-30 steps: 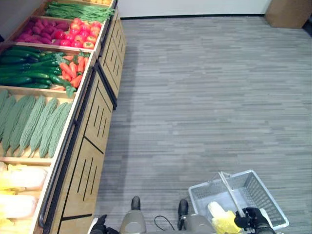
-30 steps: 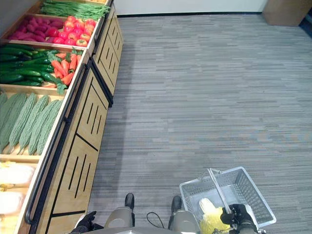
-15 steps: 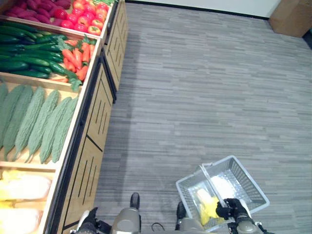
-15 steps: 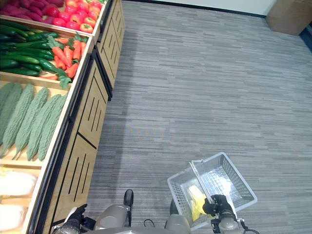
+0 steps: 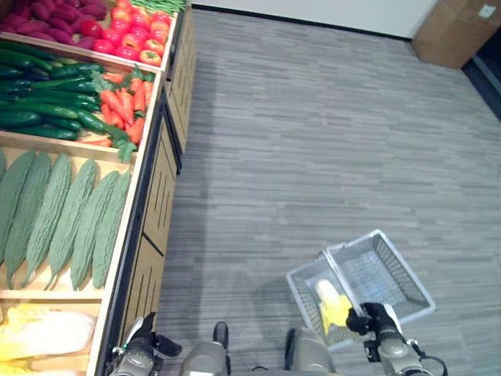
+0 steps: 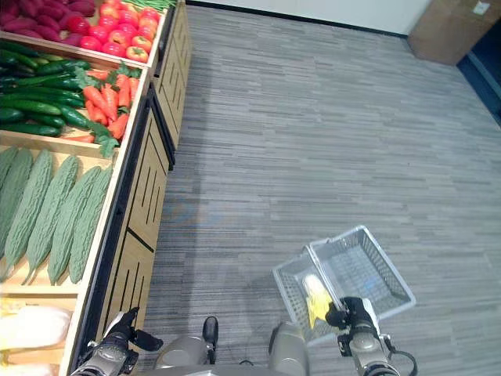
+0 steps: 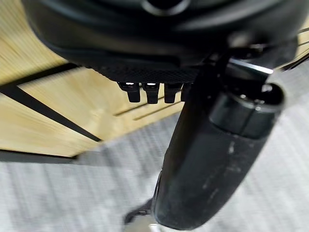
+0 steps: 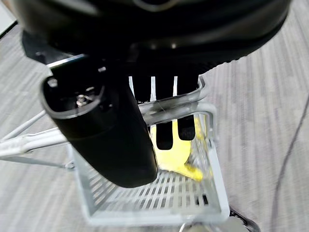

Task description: Get the vegetables into the basket

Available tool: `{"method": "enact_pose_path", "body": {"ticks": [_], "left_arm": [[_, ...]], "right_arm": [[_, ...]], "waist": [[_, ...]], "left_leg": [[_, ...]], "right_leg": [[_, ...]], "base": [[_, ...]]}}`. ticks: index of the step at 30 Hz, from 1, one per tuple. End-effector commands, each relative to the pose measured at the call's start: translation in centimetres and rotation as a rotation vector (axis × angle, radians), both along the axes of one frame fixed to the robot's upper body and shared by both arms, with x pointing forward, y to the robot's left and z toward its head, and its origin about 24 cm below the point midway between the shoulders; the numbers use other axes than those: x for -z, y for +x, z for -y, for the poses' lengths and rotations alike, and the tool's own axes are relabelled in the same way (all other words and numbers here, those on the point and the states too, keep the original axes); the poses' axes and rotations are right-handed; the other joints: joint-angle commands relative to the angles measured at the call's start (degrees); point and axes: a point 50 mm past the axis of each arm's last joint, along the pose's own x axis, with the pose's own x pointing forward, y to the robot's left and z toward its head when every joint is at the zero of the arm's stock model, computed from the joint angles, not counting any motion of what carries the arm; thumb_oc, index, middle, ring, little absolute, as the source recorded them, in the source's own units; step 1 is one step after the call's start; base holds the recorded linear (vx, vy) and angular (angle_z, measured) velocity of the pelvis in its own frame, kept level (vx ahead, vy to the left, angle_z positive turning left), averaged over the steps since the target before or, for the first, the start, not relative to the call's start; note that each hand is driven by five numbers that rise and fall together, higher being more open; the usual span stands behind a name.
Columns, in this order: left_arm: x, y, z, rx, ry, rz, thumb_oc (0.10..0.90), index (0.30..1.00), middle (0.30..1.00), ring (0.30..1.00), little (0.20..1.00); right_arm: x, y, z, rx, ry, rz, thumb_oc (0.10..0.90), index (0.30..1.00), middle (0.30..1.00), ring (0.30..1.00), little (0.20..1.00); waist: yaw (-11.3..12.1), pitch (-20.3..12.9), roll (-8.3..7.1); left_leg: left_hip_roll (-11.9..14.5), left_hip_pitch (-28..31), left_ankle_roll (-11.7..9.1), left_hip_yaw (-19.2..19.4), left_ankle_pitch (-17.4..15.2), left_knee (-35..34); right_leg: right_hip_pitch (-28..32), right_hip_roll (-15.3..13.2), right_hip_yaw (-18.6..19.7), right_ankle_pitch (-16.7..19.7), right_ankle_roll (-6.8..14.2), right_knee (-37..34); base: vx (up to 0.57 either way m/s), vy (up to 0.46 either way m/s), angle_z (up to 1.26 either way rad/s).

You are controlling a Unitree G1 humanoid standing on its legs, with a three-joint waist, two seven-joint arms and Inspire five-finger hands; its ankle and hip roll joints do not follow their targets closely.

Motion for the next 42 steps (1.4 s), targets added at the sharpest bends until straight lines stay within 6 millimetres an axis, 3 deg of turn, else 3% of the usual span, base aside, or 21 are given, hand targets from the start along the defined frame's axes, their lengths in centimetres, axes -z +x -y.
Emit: {"method": "enact_pose_path", "body": {"ticks": [1,2,7,12,14,16,17,19,21,22,23,26,28,33,35,38,42], "left_arm": [[-0.4,0.2,-0.7,0.000,0.030,0.033,0.900,1.000,1.000,1.000,1.000],[-0.1,-0.5,-0.5,0.004,0.025,0.003,0.900,1.000,1.000,1.000,1.000],[0.4,-1.9,-0.3,-0.015,0.016,-0.040,0.900,1.000,1.000,1.000,1.000],[0.7,-2.1,0.3,0.003,0.011,-0.057,0.900,1.000,1.000,1.000,1.000],[0.7,-1.7,0.8,0.013,0.008,-0.046,0.900,1.000,1.000,1.000,1.000],[0.7,-1.0,1.4,-0.009,-0.012,-0.011,0.900,1.000,1.000,1.000,1.000],[0.7,-1.0,1.4,-0.009,-0.012,-0.011,0.900,1.000,1.000,1.000,1.000],[0.6,-0.6,1.4,-0.027,-0.013,0.001,0.900,1.000,1.000,1.000,1.000],[0.6,-0.5,1.5,-0.012,0.007,-0.005,0.900,1.000,1.000,1.000,1.000],[0.6,-0.5,1.5,-0.012,0.007,-0.005,0.900,1.000,1.000,1.000,1.000],[0.6,-0.7,1.4,-0.014,0.012,-0.008,0.900,1.000,1.000,1.000,1.000],[0.7,-1.2,1.1,-0.025,0.024,-0.027,0.900,1.000,1.000,1.000,1.000],[0.8,-1.9,0.7,-0.043,0.031,-0.045,0.900,1.000,1.000,1.000,1.000],[0.7,-2.6,-0.1,-0.043,0.050,-0.064,0.900,1.000,1.000,1.000,1.000],[0.3,-1.8,-0.5,-0.037,0.061,-0.034,0.900,1.000,1.000,1.000,1.000],[0.0,-1.1,-0.8,-0.036,0.068,-0.013,0.900,1.000,1.000,1.000,1.000],[-0.4,-0.4,-1.3,-0.022,0.088,0.007,0.900,1.000,1.000,1.000,1.000]], "right_arm": [[-2.7,2.2,3.2,0.026,-0.087,0.123,0.400,0.300,0.300,0.300,0.300],[-2.7,1.9,3.0,0.010,-0.087,0.124,0.400,0.300,0.300,0.300,0.300],[-2.1,0.9,3.0,0.002,-0.074,0.090,0.400,0.300,0.300,0.300,0.300],[-2.8,1.0,3.8,-0.011,-0.099,0.113,0.400,0.300,0.300,0.300,0.300],[-3.3,1.1,4.4,-0.002,-0.119,0.128,0.400,0.300,0.300,0.300,0.300],[-3.4,0.5,5.4,0.039,-0.135,0.121,0.400,0.300,0.300,0.300,0.300],[-3.4,0.5,5.4,0.039,-0.135,0.121,0.400,0.300,0.300,0.300,0.300],[-3.4,0.3,5.5,0.052,-0.138,0.118,0.400,0.300,0.300,0.300,0.300],[-3.0,-0.4,5.8,0.080,-0.149,0.090,0.400,0.300,0.300,0.300,0.300],[-3.0,-0.4,5.8,0.080,-0.149,0.090,0.400,0.300,0.300,0.300,0.300],[-3.0,-0.3,5.8,0.074,-0.157,0.090,0.400,0.300,0.300,0.300,0.300],[-2.5,-0.7,5.3,0.068,-0.147,0.069,0.400,0.300,0.300,0.300,0.300],[-2.1,-1.1,4.9,0.060,-0.134,0.050,0.400,0.300,0.300,0.300,0.300],[-1.2,-2.2,4.0,0.051,-0.102,0.011,0.400,0.300,0.300,0.300,0.300],[-1.3,-1.5,3.5,0.030,-0.095,0.021,0.400,0.300,0.300,0.300,0.300],[-1.4,-0.5,3.0,0.007,-0.090,0.040,0.400,0.300,0.300,0.300,0.300],[-1.9,1.0,2.3,-0.021,-0.081,0.086,0.400,0.300,0.300,0.300,0.300]], "waist": [[-1.40,2.58,0.55],[-2.43,1.80,0.42],[-2.41,-0.23,0.86],[-2.58,-1.20,2.24],[-2.40,-0.87,2.25],[-1.93,0.33,1.84],[-1.96,0.36,1.84],[-1.69,0.89,1.74],[-0.69,1.00,1.67],[-0.67,1.03,1.67],[-0.07,0.86,2.17],[1.38,0.54,2.56],[1.87,0.08,2.21],[2.26,-1.25,0.26],[2.81,-1.54,-0.95],[3.17,-1.38,-1.44],[3.05,-0.24,-0.34]], "left_leg": [[2.37,0.51,-6.40,-5.03,-1.11,2.64],[3.25,3.20,-7.62,-6.21,-2.77,2.77],[5.89,6.11,-9.01,-8.41,-3.25,2.08],[9.77,5.53,-10.94,-10.95,-0.38,3.18],[10.37,3.06,-11.85,-10.87,2.22,7.57],[10.27,-1.68,-12.36,-8.38,6.00,15.02],[10.26,-1.72,-12.36,-8.43,5.96,15.13],[9.80,-3.64,-12.13,-7.50,6.08,14.47],[7.13,-9.61,-11.13,-5.47,5.64,6.79],[7.13,-9.57,-11.13,-5.45,5.65,6.77],[7.39,-11.70,-11.20,-5.35,8.61,3.57],[8.14,-13.86,-11.89,-5.08,13.44,-1.35],[8.16,-13.17,-11.43,-4.89,12.46,-0.47],[5.94,-12.46,-9.12,-3.23,8.30,3.88],[4.57,-12.34,-7.87,-2.07,5.74,6.10],[3.96,-12.03,-6.95,-1.54,4.53,6.38],[3.95,-9.12,-5.06,-0.92,3.77,5.02]], "right_leg": [[4.49,1.00,0.94,10.29,1.21,-13.29],[3.39,1.43,3.55,11.94,2.14,-16.02],[4.81,3.97,1.62,8.37,0.49,-13.34],[4.96,6.22,-1.62,3.55,-1.91,-9.31],[6.17,6.59,-2.51,2.95,-2.87,-9.81],[8.90,6.70,-4.14,1.68,-4.53,-10.75],[8.92,6.68,-4.18,1.68,-4.52,-10.75],[10.02,6.55,-4.54,1.20,-4.55,-11.30],[12.64,6.79,-4.45,0.80,-4.00,-14.18],[12.66,6.79,-4.43,0.80,-4.00,-14.18],[13.68,7.40,-4.16,0.50,-3.93,-14.90],[17.35,8.76,-2.51,-1.11,-3.95,-15.97],[19.10,8.86,-1.05,-2.27,-3.73,-15.90],[21.23,5.87,1.23,-2.56,-1.90,-14.59],[20.31,4.22,2.62,0.40,-0.46,-13.22],[18.67,3.41,3.17,2.86,0.36,-10.43],[13.29,3.96,2.55,7.89,0.87,1.68]], "base": [[0.54,-0.323,0.71],[0.54,-0.324,0.82],[0.28,-0.253,0.56],[0.14,-0.247,0.28],[0.09,-0.233,0.21],[0.09,-0.219,0.42],[0.07,-0.152,0.45],[0.06,-0.076,0.26],[0.18,-0.041,0.42],[0.20,0.038,0.40],[0.17,0.047,0.10],[0.32,0.095,-0.42],[0.31,0.124,-0.57],[0.25,0.185,-0.40],[0.22,0.198,-0.35],[0.12,0.160,-0.29],[0.10,0.177,-0.18]]}}
